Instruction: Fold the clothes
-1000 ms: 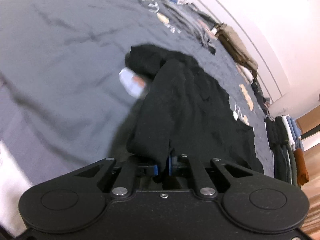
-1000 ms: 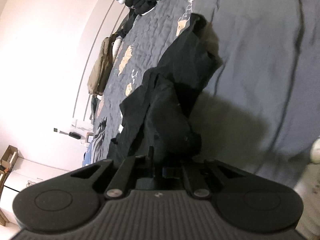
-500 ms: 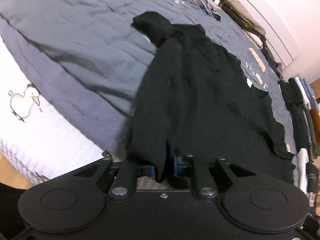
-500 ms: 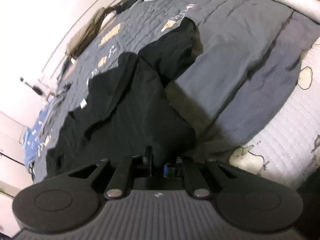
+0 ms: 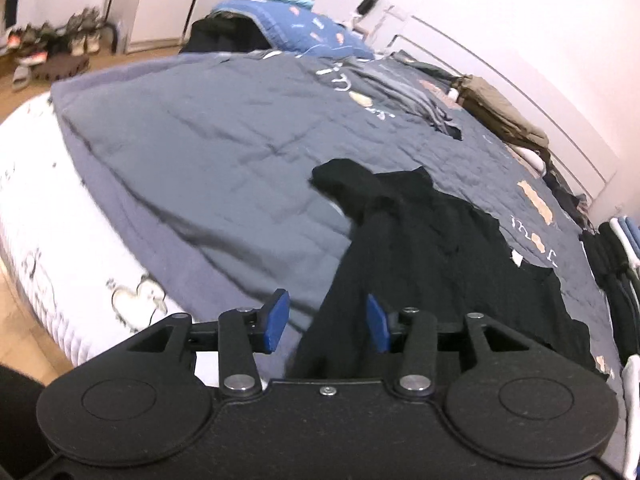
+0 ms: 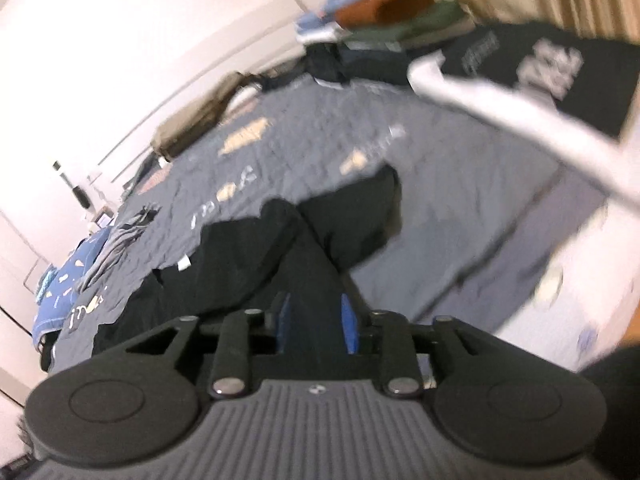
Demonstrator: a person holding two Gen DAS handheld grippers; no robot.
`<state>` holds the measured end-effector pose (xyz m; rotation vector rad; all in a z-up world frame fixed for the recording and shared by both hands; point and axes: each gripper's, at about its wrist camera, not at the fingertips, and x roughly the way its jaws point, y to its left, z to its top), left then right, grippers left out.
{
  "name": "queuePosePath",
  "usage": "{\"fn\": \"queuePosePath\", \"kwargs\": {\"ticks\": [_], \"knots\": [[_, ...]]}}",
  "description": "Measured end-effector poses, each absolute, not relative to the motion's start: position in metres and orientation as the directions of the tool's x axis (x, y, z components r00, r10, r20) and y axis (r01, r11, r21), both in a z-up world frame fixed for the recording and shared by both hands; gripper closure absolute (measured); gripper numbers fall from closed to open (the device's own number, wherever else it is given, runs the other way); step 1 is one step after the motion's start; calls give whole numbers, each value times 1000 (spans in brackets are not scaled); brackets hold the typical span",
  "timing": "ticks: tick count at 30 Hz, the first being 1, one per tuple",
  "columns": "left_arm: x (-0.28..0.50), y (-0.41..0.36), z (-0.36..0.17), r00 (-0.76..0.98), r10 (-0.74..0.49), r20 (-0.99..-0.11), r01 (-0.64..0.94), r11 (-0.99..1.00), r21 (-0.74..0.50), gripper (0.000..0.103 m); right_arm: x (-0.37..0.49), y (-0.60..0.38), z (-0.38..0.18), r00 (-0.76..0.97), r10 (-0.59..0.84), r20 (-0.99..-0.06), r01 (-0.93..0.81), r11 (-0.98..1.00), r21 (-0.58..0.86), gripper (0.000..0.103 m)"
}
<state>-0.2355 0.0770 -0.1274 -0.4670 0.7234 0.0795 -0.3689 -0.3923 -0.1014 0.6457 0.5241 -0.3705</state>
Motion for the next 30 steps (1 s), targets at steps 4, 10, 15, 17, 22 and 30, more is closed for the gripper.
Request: {"fn": "queuePosePath", "kwargs": {"ticks": [4,10,15,17,22,30], "knots": [[-224,59,-120,762,-111,-638,-151,928,-341,59,-341,-390,-96,842,-95,-531,385,795,469,61],[-191,61,-106,785,-99,-612,-135,936,-325,49,-273,-364,-99,848,68,-525,230,847,480,60],[-138,92,-106,777,-154,-611,-155,894,-422,47,-217,-326,-95,836,210,-506,70,876,478,60],[-120,104,-112,780,-167,-603,-169,872,-460,47,-195,-311,-92,827,253,-502,18,880,474,59],[-99,106,-129,778,-184,-600,-103,906,-411,46,-152,-289,-94,805,293,-516,-48,899,436,59],[-110,69,-145,744,-186,-642,69,977,-202,46,-160,-329,-120,791,85,-606,68,972,225,58]]}}
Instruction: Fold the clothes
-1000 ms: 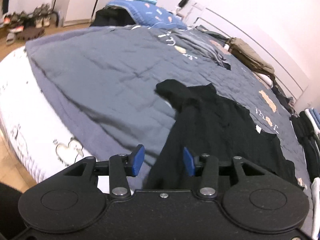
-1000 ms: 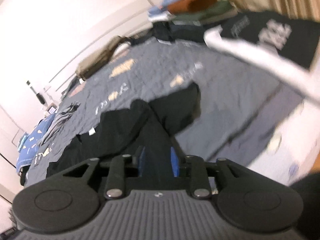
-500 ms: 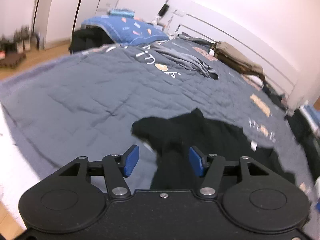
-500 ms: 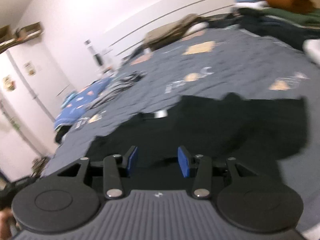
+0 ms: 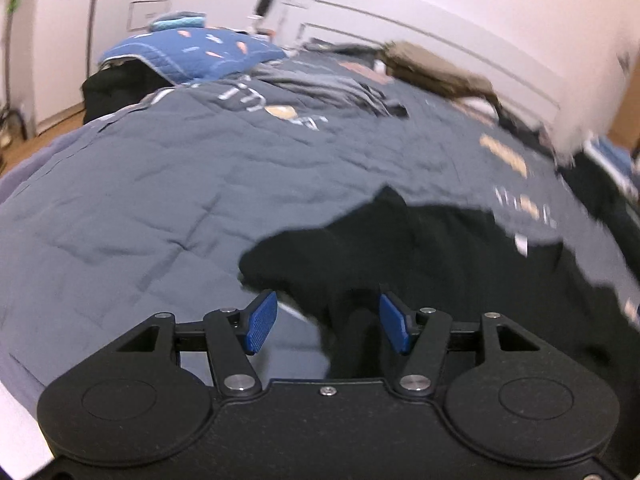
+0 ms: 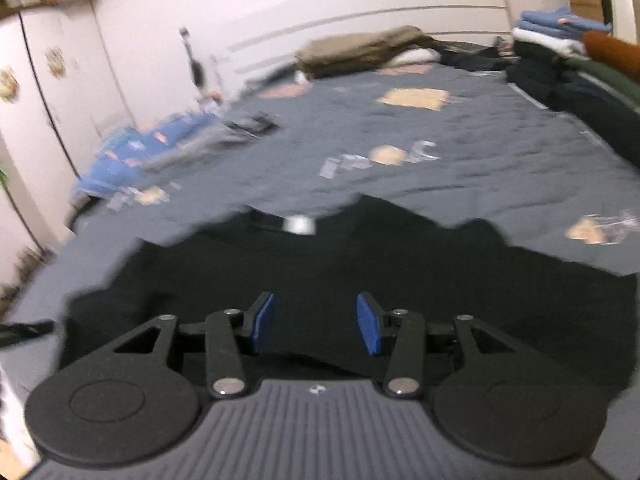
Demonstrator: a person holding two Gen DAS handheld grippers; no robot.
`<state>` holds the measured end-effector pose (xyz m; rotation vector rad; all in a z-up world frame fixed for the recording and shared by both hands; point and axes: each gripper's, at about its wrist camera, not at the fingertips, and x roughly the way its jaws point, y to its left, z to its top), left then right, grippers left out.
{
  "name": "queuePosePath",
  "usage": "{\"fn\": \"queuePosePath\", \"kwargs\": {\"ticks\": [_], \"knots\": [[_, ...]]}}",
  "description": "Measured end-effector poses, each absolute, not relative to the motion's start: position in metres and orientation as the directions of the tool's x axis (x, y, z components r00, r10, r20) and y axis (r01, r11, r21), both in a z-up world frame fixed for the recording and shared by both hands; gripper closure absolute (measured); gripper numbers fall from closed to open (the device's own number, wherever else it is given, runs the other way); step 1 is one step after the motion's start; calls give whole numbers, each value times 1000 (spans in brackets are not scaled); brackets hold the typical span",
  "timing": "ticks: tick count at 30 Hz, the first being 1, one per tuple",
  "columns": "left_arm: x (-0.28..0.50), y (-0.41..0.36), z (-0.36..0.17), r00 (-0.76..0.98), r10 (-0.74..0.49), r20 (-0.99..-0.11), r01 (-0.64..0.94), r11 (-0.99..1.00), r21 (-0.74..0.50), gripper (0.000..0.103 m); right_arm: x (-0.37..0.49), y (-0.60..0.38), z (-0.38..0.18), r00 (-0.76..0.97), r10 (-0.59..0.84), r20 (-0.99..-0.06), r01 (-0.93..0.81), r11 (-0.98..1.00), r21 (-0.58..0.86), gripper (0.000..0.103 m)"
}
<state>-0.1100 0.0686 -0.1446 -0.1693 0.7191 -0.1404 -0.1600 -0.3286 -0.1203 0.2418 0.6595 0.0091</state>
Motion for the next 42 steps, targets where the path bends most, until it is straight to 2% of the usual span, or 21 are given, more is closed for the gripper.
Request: {"fn": "queuePosePath", "kwargs": {"ticks": [4,12,15,17,20,25,28,29,31,32,33,35,42], "knots": [[-115,54,-148,726,-190,-660,132,982,-138,46,-172,-355,-126,763,-13,-647,136,981,140,58],[-121,28,-156,708,-150,-690,177,984,-32,46,-196,-387,-141,707,-104,-699,194,980,51,58],[-119,23,-159,687,-151,-711,186,982,-28,48,-200,-397,-149,686,-110,-719,209,977,50,58],[-118,21,-162,677,-148,-721,186,982,-27,57,-200,-402,-153,676,-128,-726,222,974,35,58],[-115,23,-165,659,-144,-738,157,986,-52,63,-200,-407,-158,664,-137,-735,227,974,23,58],[-117,23,-164,633,-144,-761,146,987,-65,62,-200,-414,-171,619,-119,-777,230,973,34,58],[-122,19,-165,627,-142,-766,166,985,-47,62,-205,-416,-172,630,-90,-772,219,973,66,59],[-122,18,-166,622,-140,-770,168,985,-44,62,-206,-418,-173,630,-79,-772,224,971,83,60],[-121,17,-167,614,-139,-777,167,985,-44,67,-209,-421,-173,630,-57,-774,233,965,119,70],[-122,18,-168,614,-146,-776,167,984,-54,82,-210,-421,-173,635,-41,-771,233,962,140,85],[-121,20,-167,606,-166,-778,167,983,-79,89,-212,-422,-172,640,-26,-768,232,959,161,92],[-121,26,-165,606,-192,-772,152,981,-124,98,-215,-424,-168,653,-8,-757,238,951,195,94],[-136,53,-140,606,-281,-744,161,959,-231,99,-241,-432,-138,702,92,-707,215,918,333,95]]}}
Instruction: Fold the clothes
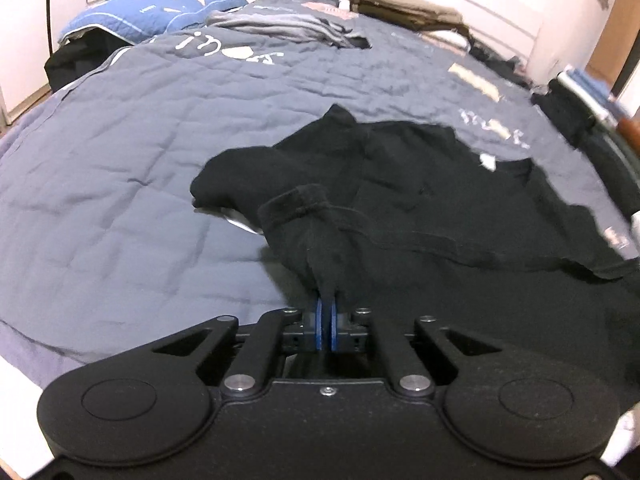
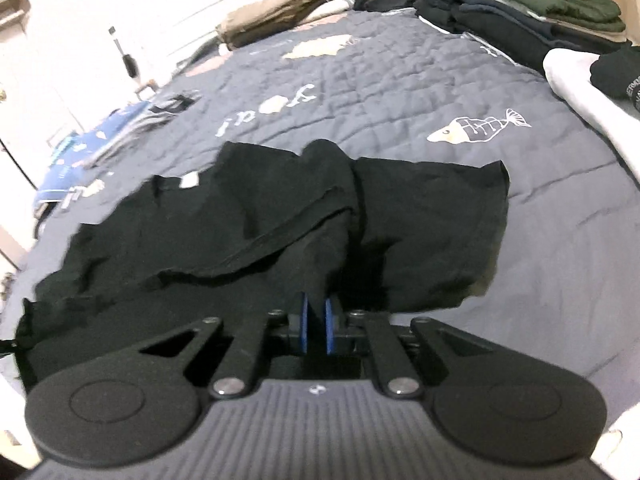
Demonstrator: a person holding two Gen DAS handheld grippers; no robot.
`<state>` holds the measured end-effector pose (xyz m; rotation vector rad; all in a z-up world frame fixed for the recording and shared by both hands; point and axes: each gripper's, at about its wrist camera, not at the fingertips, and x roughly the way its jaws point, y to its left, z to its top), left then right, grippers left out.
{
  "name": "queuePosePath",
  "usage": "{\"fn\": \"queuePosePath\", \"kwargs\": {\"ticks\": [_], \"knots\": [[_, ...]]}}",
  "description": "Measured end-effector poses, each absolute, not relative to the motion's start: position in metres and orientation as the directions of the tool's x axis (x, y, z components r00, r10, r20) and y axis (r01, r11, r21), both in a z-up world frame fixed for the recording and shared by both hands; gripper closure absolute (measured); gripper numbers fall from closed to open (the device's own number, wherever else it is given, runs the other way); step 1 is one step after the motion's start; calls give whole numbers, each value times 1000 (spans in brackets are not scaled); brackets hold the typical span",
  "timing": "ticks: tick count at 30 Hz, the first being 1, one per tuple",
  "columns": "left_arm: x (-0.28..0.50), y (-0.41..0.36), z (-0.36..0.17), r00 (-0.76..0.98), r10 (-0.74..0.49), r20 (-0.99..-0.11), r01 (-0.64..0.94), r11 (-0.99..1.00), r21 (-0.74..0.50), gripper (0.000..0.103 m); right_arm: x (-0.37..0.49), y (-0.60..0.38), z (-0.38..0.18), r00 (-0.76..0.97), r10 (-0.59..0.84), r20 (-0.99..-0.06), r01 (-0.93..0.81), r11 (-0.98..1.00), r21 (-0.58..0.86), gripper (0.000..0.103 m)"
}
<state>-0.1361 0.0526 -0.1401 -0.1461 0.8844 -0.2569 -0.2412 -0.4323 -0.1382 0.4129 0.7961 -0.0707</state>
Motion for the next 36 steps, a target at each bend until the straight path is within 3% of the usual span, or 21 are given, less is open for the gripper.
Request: {"fn": "queuePosePath", "kwargs": {"ticks": [6,13,15,20,23,27,36], "knots": [[-154,63,-133,537,-329,-777,272,939,-210,99,-266,-429,-133,630,129,-766,154,946,285,95],[-162,32,-164,464,-168,-870,379,925,23,95,-259,-413,-163,481,83,-873,133,977,166,94],[-160,36,-161,466,-176,-867,360,933,4,94,-258,-412,-163,485,52,-873,149,979,142,92],[-157,68,-137,550,-246,-798,234,963,-135,70,-279,-427,-132,603,31,-797,229,950,211,88],[-152,82,-123,613,-310,-727,163,950,-267,56,-287,-431,-108,701,43,-712,225,934,277,74],[-138,88,-118,670,-318,-671,84,930,-356,55,-273,-416,-91,772,110,-626,153,924,351,64],[-99,78,-116,710,-297,-639,76,934,-350,55,-192,-335,-84,772,333,-541,-73,892,446,62]]}}
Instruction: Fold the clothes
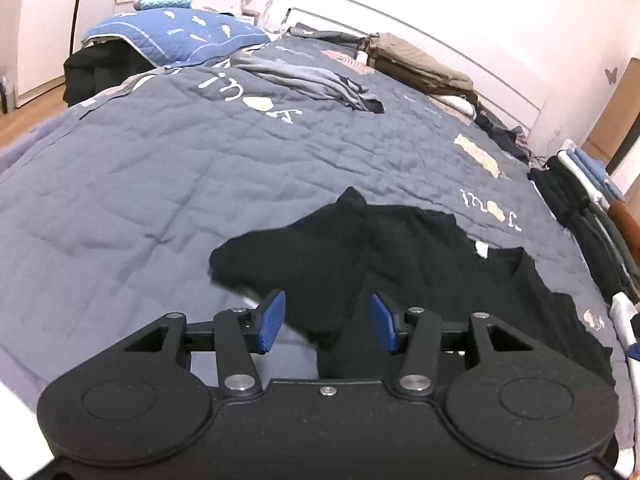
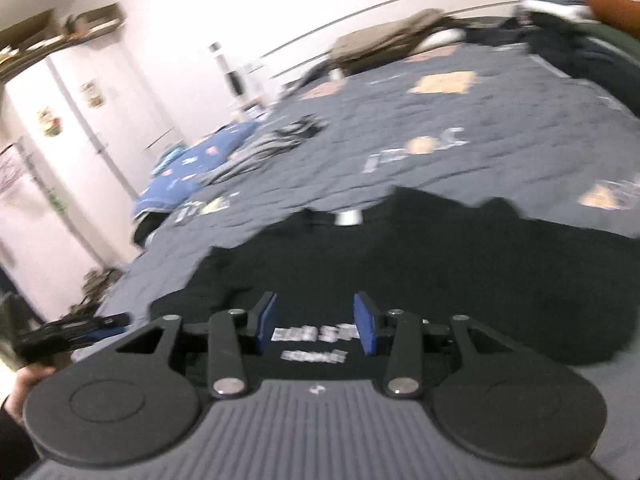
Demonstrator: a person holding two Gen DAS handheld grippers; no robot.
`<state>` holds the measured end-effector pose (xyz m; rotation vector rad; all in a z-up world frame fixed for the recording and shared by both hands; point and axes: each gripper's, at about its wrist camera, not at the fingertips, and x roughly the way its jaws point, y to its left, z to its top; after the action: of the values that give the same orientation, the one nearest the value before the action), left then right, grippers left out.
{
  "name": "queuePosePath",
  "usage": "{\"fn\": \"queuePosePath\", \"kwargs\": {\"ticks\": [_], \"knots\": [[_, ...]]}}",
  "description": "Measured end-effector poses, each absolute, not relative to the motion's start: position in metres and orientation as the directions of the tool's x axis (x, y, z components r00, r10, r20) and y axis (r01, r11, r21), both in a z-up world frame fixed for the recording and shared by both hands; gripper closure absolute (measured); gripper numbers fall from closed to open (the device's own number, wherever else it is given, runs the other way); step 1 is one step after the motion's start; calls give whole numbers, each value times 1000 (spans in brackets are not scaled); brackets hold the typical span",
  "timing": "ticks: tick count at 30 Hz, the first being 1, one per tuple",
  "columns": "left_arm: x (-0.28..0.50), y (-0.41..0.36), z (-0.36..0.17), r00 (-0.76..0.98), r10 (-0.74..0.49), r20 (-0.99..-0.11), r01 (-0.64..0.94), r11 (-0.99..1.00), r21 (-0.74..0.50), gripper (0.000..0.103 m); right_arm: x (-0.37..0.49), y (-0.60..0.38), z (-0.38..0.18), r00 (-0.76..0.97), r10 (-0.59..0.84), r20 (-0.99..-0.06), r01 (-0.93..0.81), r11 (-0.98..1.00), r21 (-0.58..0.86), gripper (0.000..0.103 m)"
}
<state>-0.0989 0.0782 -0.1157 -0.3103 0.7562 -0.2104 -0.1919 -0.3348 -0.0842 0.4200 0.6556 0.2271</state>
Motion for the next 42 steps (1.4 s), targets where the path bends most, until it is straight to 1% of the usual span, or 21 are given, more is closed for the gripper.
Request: {"fn": "queuePosePath", "kwargs": {"ticks": [5,8,14,17,19,22,24,26,28,31,34,35,36,38,40,41,42], "knots": [[-80,83,-124,704,-272,-656,45,939,-342,55,-156,-286,-76,744,407,-531,-181,886,426,62],[-69,83,-124,707,-267,-655,58,945,-323,55,-140,-259,-71,726,441,-528,-235,881,411,62],[-60,88,-122,750,-243,-615,96,960,-262,55,-117,-216,-68,687,492,-535,-329,867,375,62],[-54,96,-129,739,-227,-635,75,964,-257,55,-120,-208,-73,686,520,-509,-349,849,397,62],[-50,102,-135,727,-218,-651,55,964,-261,55,-117,-203,-79,675,534,-510,-343,838,424,62],[-45,112,-144,708,-215,-672,29,961,-277,51,-118,-198,-83,655,547,-522,-349,831,433,62],[-42,117,-149,709,-221,-670,24,957,-291,51,-119,-195,-85,646,560,-520,-359,823,441,62],[-38,121,-153,710,-220,-669,17,955,-295,49,-118,-191,-85,636,574,-516,-367,813,452,61],[-34,120,-156,710,-218,-670,23,958,-286,46,-116,-187,-86,626,586,-514,-373,804,463,61],[-27,112,-162,702,-220,-677,52,964,-260,39,-113,-181,-87,615,598,-514,-379,795,473,61],[-20,105,-169,691,-229,-685,84,967,-239,39,-114,-180,-89,605,602,-520,-384,794,472,61],[-18,102,-171,685,-238,-688,98,967,-236,41,-115,-180,-89,605,602,-522,-382,794,473,61],[-17,100,-173,679,-251,-690,114,965,-238,47,-115,-181,-89,604,601,-523,-380,794,474,61],[-14,95,-175,657,-279,-700,145,958,-246,83,-114,-182,-90,602,601,-525,-374,794,479,61],[-13,91,-173,651,-282,-705,160,958,-237,91,-113,-183,-90,603,600,-526,-367,794,485,61],[-14,93,-167,677,-269,-685,147,961,-233,94,-113,-184,-90,602,600,-526,-364,793,488,61],[-16,95,-162,705,-255,-662,131,964,-231,95,-112,-184,-90,600,602,-527,-362,791,493,61]]}}
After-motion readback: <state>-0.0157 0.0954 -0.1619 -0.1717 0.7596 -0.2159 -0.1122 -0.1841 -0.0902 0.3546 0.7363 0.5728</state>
